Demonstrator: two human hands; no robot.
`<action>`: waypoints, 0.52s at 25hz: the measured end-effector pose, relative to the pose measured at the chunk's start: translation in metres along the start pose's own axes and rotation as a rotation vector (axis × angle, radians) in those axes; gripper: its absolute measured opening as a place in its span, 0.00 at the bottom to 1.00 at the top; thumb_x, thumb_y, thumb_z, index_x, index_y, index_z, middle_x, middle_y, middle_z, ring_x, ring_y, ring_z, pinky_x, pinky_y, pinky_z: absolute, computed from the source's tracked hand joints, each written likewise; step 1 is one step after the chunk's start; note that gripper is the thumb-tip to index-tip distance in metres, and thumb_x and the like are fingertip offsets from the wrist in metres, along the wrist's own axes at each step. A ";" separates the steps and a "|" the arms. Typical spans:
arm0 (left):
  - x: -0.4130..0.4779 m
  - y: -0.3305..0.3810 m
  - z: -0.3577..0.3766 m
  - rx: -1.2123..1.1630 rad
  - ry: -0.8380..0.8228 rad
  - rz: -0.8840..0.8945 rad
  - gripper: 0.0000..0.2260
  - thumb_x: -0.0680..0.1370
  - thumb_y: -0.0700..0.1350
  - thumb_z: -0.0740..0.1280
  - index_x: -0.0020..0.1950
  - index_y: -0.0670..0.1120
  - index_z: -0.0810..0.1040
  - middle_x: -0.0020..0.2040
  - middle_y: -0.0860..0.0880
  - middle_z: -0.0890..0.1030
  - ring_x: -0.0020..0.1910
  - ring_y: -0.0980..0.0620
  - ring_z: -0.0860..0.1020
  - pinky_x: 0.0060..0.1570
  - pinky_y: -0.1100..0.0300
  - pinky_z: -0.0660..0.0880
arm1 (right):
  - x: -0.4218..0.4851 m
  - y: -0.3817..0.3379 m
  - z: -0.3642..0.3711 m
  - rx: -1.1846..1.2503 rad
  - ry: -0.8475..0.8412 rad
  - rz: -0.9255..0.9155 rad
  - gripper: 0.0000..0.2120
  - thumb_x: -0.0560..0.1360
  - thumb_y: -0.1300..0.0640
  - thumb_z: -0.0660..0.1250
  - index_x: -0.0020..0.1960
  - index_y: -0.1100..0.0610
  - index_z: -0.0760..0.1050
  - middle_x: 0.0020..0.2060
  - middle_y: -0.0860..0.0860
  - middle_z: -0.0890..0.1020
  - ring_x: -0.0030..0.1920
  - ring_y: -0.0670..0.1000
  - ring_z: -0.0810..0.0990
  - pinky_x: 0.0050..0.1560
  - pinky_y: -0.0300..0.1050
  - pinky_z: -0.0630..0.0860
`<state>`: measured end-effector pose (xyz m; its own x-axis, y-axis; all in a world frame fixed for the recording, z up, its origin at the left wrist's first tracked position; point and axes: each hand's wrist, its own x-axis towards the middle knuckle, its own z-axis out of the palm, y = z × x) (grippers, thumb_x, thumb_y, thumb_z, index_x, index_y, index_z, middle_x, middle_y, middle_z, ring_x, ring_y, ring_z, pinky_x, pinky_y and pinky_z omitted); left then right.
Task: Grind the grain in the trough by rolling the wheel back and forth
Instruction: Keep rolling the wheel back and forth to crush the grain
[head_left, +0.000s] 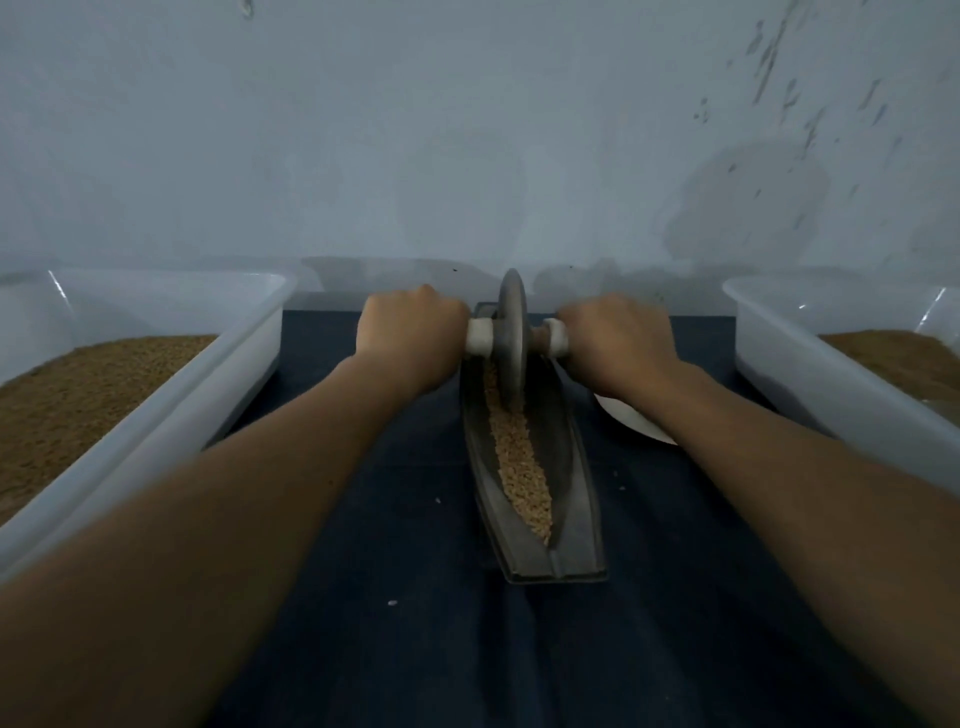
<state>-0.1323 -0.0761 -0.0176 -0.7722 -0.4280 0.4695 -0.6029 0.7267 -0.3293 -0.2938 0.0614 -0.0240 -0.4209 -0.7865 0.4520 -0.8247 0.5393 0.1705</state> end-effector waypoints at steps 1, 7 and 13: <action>-0.001 0.001 -0.003 -0.004 0.000 0.009 0.06 0.77 0.46 0.66 0.52 0.50 0.79 0.45 0.46 0.79 0.42 0.43 0.80 0.34 0.53 0.67 | -0.002 0.001 0.000 0.014 0.003 0.002 0.09 0.74 0.50 0.67 0.38 0.47 0.69 0.39 0.51 0.80 0.39 0.56 0.77 0.36 0.45 0.69; -0.082 -0.001 -0.020 -0.040 0.132 0.104 0.19 0.67 0.51 0.74 0.39 0.54 0.62 0.29 0.54 0.56 0.25 0.54 0.54 0.26 0.61 0.51 | -0.084 0.003 -0.029 -0.096 0.195 -0.161 0.27 0.61 0.52 0.76 0.34 0.44 0.55 0.24 0.42 0.60 0.23 0.46 0.57 0.28 0.35 0.50; -0.041 0.001 -0.003 -0.032 0.074 0.088 0.04 0.73 0.48 0.70 0.45 0.52 0.76 0.33 0.50 0.69 0.28 0.47 0.69 0.28 0.57 0.61 | -0.058 0.003 -0.012 -0.018 0.056 -0.026 0.20 0.71 0.51 0.71 0.33 0.46 0.59 0.29 0.46 0.71 0.29 0.52 0.71 0.28 0.40 0.60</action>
<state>-0.1008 -0.0567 -0.0346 -0.8044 -0.3214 0.4997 -0.5255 0.7773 -0.3460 -0.2673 0.1128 -0.0390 -0.3768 -0.7825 0.4957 -0.8278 0.5246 0.1989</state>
